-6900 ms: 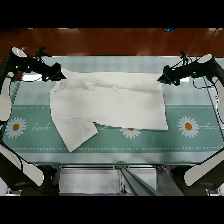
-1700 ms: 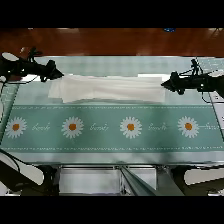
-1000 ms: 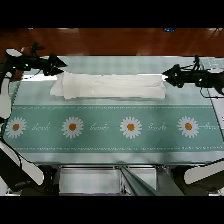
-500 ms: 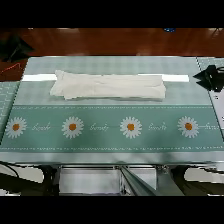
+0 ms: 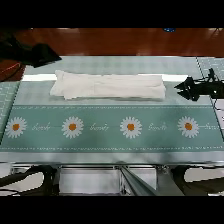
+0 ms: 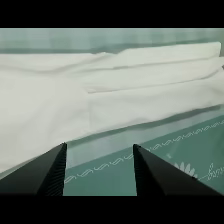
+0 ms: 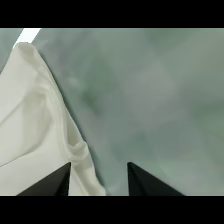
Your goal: Fold the shirts.
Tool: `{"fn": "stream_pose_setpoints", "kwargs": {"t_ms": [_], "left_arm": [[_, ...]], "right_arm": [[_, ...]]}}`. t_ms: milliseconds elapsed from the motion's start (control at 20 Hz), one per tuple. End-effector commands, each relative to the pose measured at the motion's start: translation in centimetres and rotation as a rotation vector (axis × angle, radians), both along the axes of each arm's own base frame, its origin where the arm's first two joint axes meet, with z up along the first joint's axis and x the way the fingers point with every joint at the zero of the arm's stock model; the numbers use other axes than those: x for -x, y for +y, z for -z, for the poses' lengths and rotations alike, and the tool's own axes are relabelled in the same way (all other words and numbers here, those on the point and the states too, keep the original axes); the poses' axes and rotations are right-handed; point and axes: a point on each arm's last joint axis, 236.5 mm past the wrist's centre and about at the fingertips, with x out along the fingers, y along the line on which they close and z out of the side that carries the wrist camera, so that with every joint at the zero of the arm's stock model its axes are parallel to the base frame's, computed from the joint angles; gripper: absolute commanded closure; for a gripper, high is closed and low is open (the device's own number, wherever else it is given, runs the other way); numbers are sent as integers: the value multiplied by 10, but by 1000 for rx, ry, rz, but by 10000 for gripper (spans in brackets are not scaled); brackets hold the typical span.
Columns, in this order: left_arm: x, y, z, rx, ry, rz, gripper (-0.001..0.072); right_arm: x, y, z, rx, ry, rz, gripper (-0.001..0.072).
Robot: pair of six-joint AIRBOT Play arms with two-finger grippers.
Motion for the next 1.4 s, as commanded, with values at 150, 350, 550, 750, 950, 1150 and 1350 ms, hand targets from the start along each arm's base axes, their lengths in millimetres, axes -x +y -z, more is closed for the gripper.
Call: {"fn": "stream_pose_setpoints", "kwargs": {"t_ms": [150,350,550,750,950,1150,1350], "left_arm": [[41,-28,51,0,85,34,198],[48,-28,66,2,119,29,198],[36,-24,64,-1,77,-7,198],[35,-23,63,-1,74,-9,201],[58,-33,70,-5,147,77,676],[75,-74,73,-24,139,208,684],[73,-145,99,-14,142,257,684]], "right_arm": [[-40,55,27,-84,18,-68,302],[-58,97,32,-146,17,-118,302],[-72,125,28,-128,-13,-163,556],[-57,133,-10,-107,-49,-304,692],[1,108,-61,134,-30,-498,692],[57,92,-131,278,-139,-467,692],[119,95,-182,351,-266,-387,692]]}}
